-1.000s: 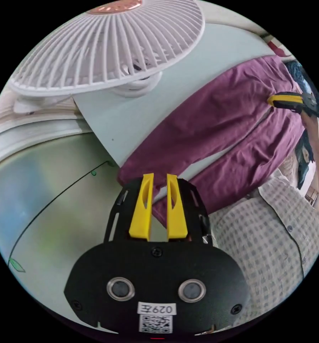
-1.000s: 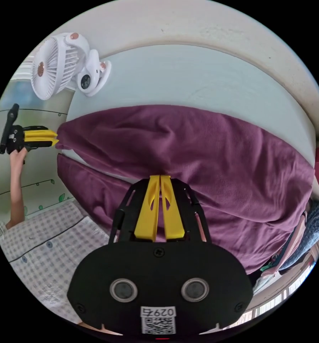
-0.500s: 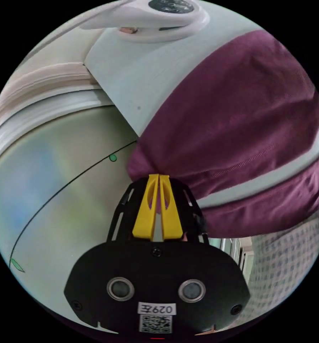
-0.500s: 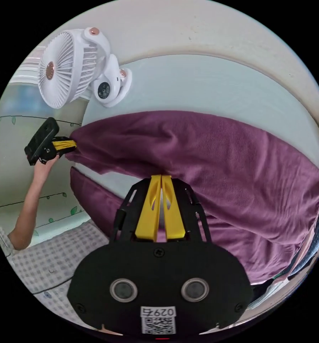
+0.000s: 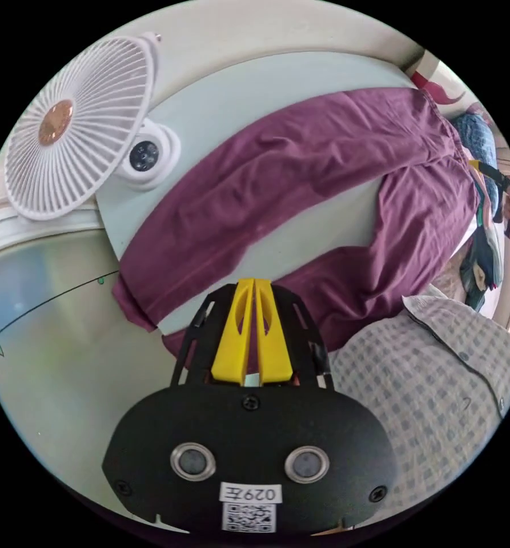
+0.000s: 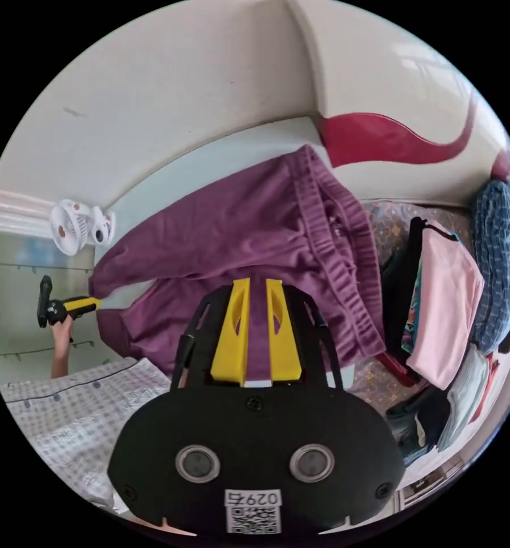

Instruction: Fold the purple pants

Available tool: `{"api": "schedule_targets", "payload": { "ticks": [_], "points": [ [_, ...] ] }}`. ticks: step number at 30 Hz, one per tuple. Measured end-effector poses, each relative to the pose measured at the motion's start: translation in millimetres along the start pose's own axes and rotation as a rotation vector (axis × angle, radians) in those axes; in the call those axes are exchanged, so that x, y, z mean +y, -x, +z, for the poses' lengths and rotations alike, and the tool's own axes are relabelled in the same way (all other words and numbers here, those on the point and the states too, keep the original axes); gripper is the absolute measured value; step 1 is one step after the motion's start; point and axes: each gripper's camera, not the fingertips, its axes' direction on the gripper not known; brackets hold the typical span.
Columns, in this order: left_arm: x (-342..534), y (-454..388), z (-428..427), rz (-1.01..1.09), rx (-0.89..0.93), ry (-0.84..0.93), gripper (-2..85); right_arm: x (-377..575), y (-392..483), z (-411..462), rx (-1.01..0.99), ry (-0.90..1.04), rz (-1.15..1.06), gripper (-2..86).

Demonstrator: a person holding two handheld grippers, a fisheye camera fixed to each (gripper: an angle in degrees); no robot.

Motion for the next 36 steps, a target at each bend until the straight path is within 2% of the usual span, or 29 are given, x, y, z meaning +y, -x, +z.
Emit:
{"api": "schedule_targets", "payload": {
  "ticks": [4,9,11,13,17,19,21,23,27,29,30,32,33,35,36],
  "points": [
    [-12,-60,12,0.044,-0.075,0.043,-1.0,-12,-54,-24,0.015,0.014,0.020,7.2],
    [-2,-105,22,0.031,-0.066,0.054,-1.0,-37,-73,1,0.020,0.196,-0.071,7.2],
    [5,-109,28,-0.003,-0.069,0.075,-1.0,-38,-73,-11,0.071,0.183,-0.114,4.6],
    [14,-110,33,-0.036,-0.050,0.090,-1.0,-37,-79,-27,0.027,0.170,-0.137,1.4],
    [40,-107,41,-0.120,0.000,0.090,-1.0,-20,-111,-113,0.110,-0.059,-0.061,-0.1],
    [49,-103,45,-0.163,0.022,0.077,-1.0,-18,-133,-131,0.058,-0.075,-0.045,-0.3],
    [57,-97,51,-0.223,0.076,0.043,-1.0,-21,-150,-134,-0.099,-0.022,-0.072,-0.4],
    [59,-95,57,-0.253,0.114,0.029,-1.0,-19,-140,-128,-0.126,0.001,-0.113,-0.5],
    [60,-100,64,-0.261,0.060,0.057,-1.0,-17,-86,-79,0.021,0.173,-0.313,-0.5],
    [64,-104,68,-0.238,0.030,0.071,-1.0,-16,-82,-63,0.130,0.228,-0.337,-0.6],
    [70,-106,70,-0.233,0.020,0.065,-1.0,-18,-92,-76,0.165,0.182,-0.269,-0.6],
    [81,-105,73,-0.245,0.027,0.050,-1.0,-23,-110,-93,0.177,0.213,-0.190,-0.6],
    [91,-103,75,-0.259,0.050,0.052,-1.0,-25,-116,-106,0.246,0.234,-0.169,-0.6],
    [113,-101,67,-0.306,0.091,-0.018,-1.0,-20,-109,-134,0.381,0.165,-0.208,-0.6],
    [130,-98,61,-0.358,0.111,-0.082,-1.0,-15,-98,-153,0.319,0.119,-0.282,-0.6]
  ]
}}
